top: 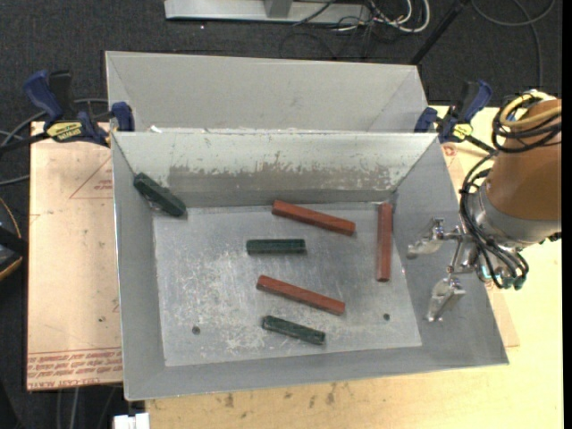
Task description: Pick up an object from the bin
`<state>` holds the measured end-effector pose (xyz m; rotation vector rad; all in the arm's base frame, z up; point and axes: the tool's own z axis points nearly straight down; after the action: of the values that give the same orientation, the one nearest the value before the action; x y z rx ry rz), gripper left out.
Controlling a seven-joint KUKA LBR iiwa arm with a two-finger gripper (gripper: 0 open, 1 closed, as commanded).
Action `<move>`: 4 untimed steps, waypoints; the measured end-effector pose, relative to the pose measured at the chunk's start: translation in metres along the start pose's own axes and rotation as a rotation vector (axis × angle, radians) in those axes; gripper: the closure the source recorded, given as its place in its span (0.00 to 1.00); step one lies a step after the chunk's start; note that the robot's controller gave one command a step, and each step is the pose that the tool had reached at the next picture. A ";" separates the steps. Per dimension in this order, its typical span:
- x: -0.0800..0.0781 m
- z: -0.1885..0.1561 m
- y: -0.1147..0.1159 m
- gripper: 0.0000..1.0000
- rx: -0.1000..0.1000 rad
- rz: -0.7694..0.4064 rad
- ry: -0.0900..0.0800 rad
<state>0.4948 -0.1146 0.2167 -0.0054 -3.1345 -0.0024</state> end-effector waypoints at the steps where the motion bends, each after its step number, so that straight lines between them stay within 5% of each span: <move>1: -0.002 -0.004 0.001 0.00 0.001 -0.003 -0.008; 2: 0.005 0.050 0.019 0.00 0.003 -0.038 -0.014; 4: 0.006 0.091 0.038 0.00 0.000 -0.090 -0.007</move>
Offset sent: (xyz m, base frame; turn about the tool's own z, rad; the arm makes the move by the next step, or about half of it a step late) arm -0.0155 0.0412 -0.1142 -0.0769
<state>0.4880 -0.0765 0.1257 0.1354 -3.1382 -0.0030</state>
